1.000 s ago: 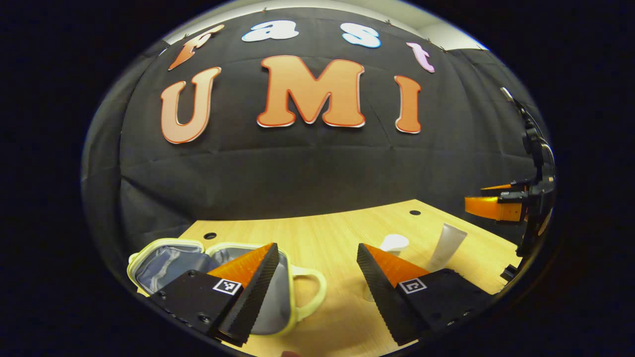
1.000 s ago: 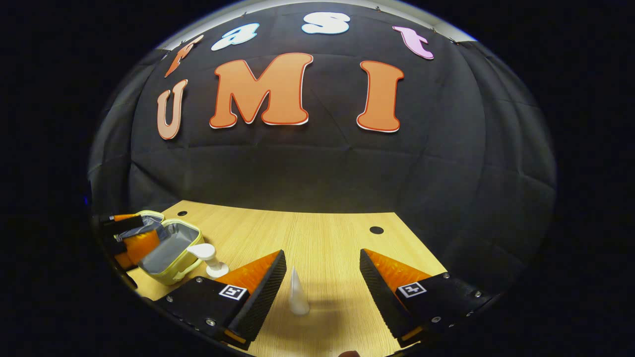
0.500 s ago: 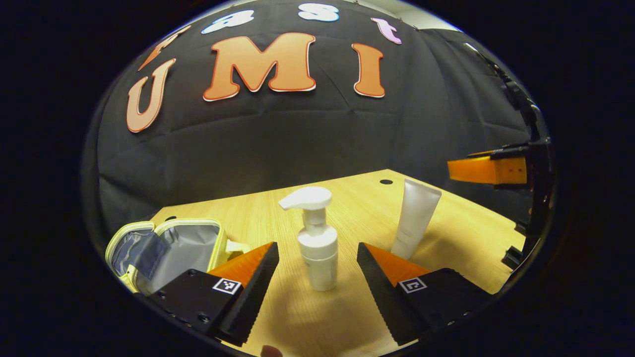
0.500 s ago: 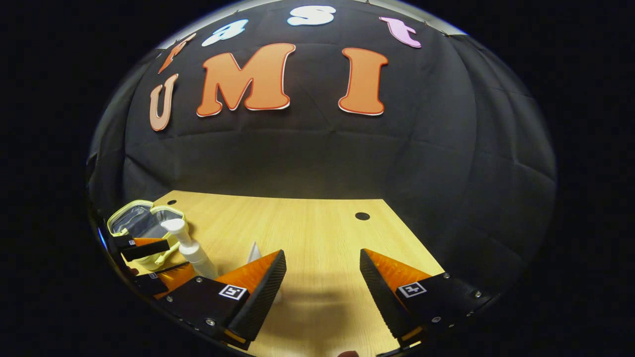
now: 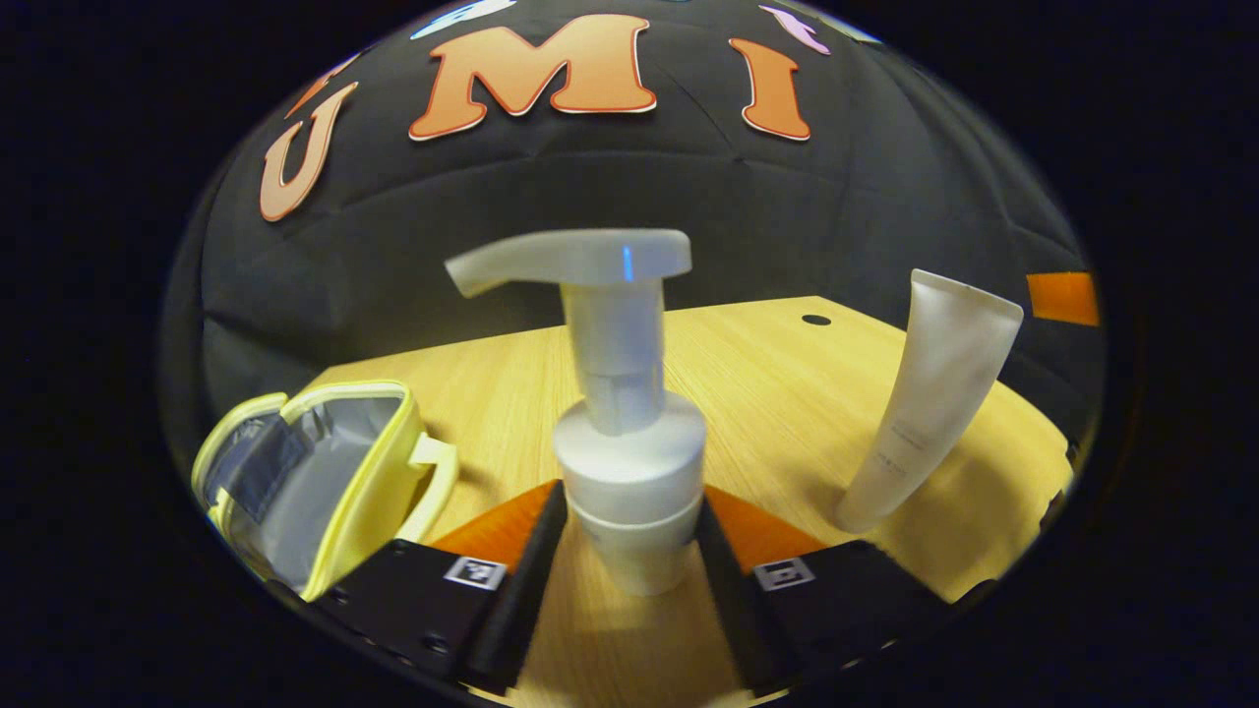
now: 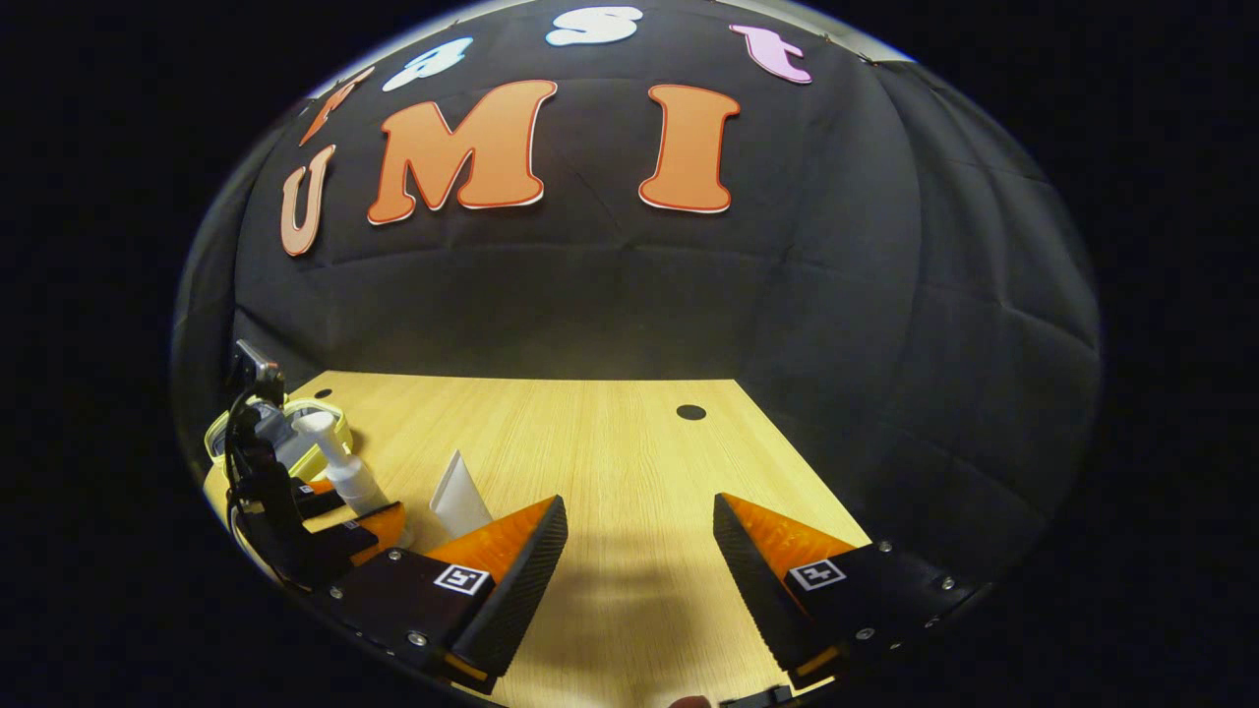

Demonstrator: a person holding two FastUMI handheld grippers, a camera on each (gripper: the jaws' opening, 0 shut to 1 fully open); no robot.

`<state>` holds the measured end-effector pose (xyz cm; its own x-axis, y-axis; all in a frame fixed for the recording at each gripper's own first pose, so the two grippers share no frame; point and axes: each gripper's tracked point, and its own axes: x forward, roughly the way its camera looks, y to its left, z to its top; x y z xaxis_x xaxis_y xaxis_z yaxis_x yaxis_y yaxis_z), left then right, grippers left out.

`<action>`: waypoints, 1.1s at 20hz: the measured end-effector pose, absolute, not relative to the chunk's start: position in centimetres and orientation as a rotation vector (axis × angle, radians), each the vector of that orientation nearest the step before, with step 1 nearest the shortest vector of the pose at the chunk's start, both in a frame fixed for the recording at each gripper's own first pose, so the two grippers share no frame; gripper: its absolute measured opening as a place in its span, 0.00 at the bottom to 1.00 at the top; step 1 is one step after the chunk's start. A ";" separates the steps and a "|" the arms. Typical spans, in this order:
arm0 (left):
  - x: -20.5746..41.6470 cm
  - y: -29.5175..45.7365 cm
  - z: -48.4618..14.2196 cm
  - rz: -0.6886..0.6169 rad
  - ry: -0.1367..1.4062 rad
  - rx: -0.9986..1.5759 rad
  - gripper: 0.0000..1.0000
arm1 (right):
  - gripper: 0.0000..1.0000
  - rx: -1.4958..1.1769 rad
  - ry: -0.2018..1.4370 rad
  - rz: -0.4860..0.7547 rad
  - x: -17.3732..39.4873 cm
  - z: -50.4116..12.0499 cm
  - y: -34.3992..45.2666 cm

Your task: First open the suitcase, pack the skin care products into it, and then close the suitcase.

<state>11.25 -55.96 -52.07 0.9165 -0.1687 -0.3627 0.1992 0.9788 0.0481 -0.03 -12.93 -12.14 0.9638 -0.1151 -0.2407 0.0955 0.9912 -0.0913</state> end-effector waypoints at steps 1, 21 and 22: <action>11.3 -56.1 -51.8 -0.199 0.360 0.096 0.61 | 0.95 -0.075 0.253 -0.108 -0.2 -12.4 -12.8; 0.9 -42.0 -38.0 -0.289 0.443 -0.025 0.58 | 0.95 -0.047 0.466 0.058 1.8 -20.7 -1.5; 0.8 -40.6 -37.5 -0.274 0.433 -0.013 0.58 | 0.95 -0.046 0.473 0.057 2.6 -21.1 -1.4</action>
<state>0.78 -40.64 -37.54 0.8714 -0.2653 -0.4126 0.2598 0.9631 -0.0705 2.58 -1.43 -21.05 0.8886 0.0439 -0.4566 -0.0653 0.9974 -0.0312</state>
